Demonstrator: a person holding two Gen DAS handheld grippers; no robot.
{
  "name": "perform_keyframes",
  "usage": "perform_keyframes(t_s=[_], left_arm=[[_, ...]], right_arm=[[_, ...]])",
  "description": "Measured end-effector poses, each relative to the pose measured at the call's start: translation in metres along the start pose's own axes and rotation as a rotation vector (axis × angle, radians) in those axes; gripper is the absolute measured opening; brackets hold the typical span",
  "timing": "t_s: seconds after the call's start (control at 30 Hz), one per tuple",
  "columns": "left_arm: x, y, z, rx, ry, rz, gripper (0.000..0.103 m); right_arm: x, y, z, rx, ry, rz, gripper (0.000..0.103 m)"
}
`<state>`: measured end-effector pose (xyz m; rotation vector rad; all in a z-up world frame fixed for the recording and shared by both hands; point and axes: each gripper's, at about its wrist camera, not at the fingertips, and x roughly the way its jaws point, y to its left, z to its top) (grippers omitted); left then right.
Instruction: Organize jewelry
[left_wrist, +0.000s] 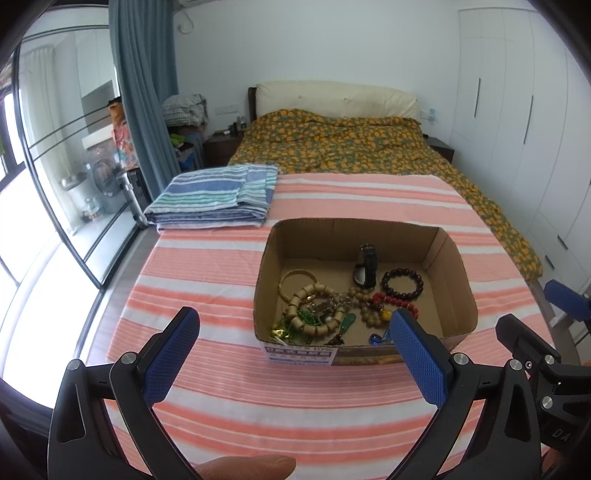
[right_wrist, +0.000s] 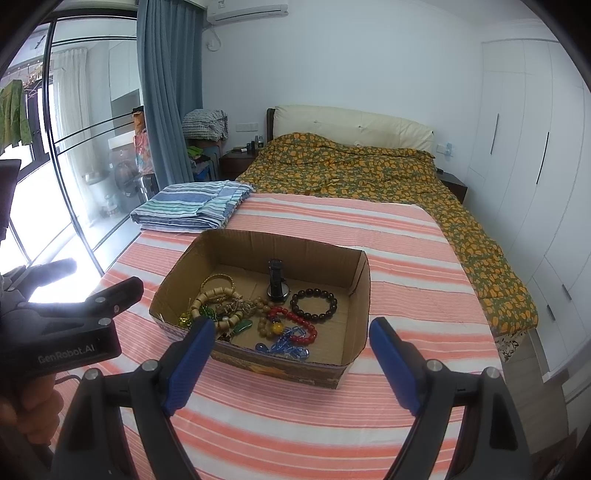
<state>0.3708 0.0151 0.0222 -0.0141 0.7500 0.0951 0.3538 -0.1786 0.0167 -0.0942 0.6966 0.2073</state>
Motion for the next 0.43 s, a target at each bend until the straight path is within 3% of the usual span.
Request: perform_keyframes(t_s=[0.27,0.43], left_arm=[[0.0042,-0.0019,-0.0013,0.005,0.018,-0.009,0.103],[-0.0019,0.0001,-0.0024,0.002,-0.014,-0.013,0.102]], right_arm=[[0.0013,-0.0011,0.0005,0.0,0.006,-0.001,0.087],[0.0025,-0.0022,-0.0007,0.002,0.01,0.004,0.087]])
